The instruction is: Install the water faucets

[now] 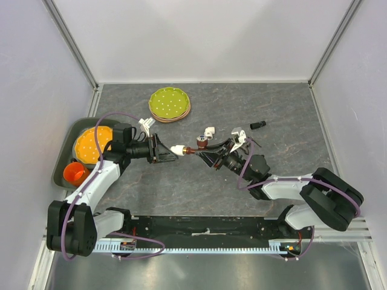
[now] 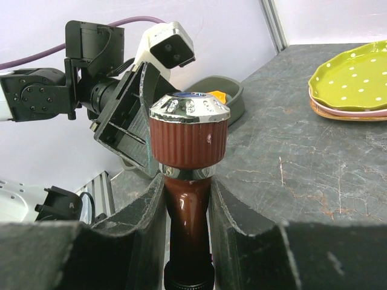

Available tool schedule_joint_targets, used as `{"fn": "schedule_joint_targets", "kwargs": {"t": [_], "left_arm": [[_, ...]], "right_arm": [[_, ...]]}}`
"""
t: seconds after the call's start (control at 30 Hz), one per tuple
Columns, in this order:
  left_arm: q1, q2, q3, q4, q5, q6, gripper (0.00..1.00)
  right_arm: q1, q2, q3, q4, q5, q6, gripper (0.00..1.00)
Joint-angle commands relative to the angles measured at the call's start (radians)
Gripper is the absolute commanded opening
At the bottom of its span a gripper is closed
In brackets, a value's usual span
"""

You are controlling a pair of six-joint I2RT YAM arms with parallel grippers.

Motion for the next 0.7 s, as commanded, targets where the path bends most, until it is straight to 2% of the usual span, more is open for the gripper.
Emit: {"fn": "schedule_joint_targets", "kwargs": {"t": [0.0, 0.43, 0.67], "left_arm": [[-0.006, 0.004, 0.000, 0.042, 0.062, -0.046, 0.02], [-0.006, 0.010, -0.029, 0.128, 0.134, -0.127, 0.02], [-0.006, -0.004, -0.029, 0.170, 0.148, -0.121, 0.02]], "right_arm": [[0.009, 0.019, 0.045, 0.477, -0.019, -0.002, 0.00], [0.019, 0.046, 0.049, 0.476, -0.016, -0.013, 0.00], [0.020, 0.028, 0.049, 0.476, -0.050, 0.016, 0.00]]}}
